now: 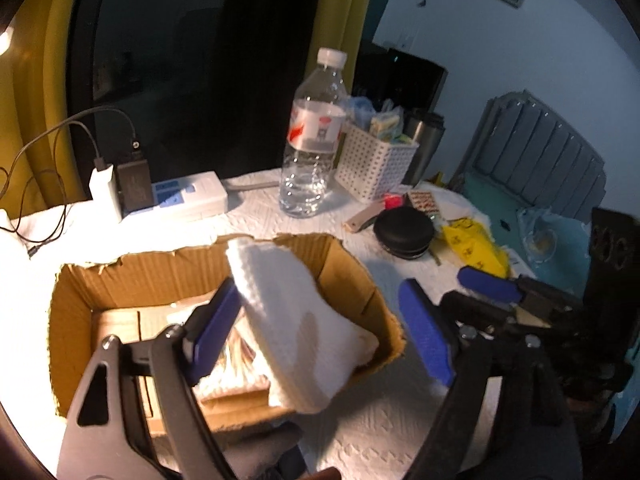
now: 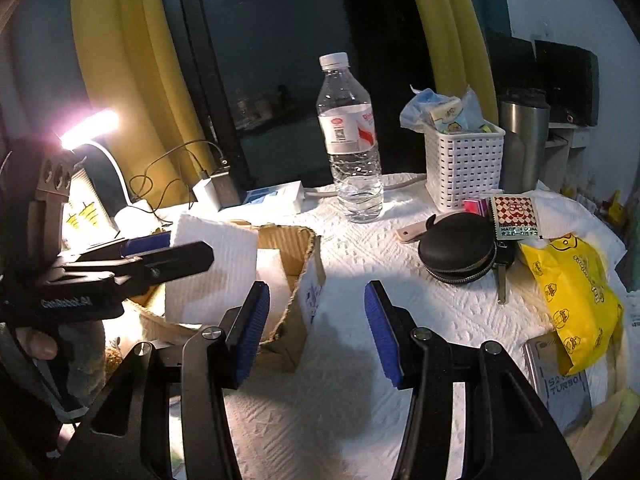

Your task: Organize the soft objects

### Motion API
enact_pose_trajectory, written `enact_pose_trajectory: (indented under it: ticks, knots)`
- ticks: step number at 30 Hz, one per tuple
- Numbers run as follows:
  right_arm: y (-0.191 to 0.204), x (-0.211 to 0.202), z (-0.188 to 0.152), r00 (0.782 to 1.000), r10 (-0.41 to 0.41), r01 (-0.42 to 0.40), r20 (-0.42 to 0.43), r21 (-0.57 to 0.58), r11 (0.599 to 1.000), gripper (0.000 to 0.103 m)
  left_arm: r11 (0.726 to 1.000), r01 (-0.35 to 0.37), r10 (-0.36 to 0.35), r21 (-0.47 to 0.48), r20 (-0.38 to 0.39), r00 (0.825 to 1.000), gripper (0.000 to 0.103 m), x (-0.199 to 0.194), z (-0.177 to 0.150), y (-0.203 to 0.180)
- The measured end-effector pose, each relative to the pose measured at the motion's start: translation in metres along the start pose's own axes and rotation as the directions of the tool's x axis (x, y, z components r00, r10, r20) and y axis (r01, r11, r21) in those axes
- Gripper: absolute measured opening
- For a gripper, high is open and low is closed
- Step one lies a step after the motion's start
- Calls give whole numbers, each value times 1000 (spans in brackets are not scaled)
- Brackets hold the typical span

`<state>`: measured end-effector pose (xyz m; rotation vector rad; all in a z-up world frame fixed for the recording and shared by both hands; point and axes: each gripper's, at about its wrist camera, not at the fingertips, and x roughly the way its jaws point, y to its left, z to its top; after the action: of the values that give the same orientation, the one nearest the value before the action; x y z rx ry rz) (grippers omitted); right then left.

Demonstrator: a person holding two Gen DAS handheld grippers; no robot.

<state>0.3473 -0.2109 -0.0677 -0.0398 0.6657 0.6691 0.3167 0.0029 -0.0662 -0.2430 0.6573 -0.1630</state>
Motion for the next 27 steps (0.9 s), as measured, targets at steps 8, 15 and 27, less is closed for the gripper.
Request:
enact_pose_trajectory:
  ticks: [8,15,27]
  knots:
    - [21,-9,-5,1000,8,-8,9,-20,1000,52,999,24,-24,47,-9,1000,94,-21,-5,3]
    - [42,1,-7,999,47,-48,-16,-44,998,52,999,33,-31,23,-58,998,94,-28,-22,29]
    - [90,35,7,980,184,-193,-79,-123,974,52,996,79,-75,48,-64,995,94,-47,-43,59]
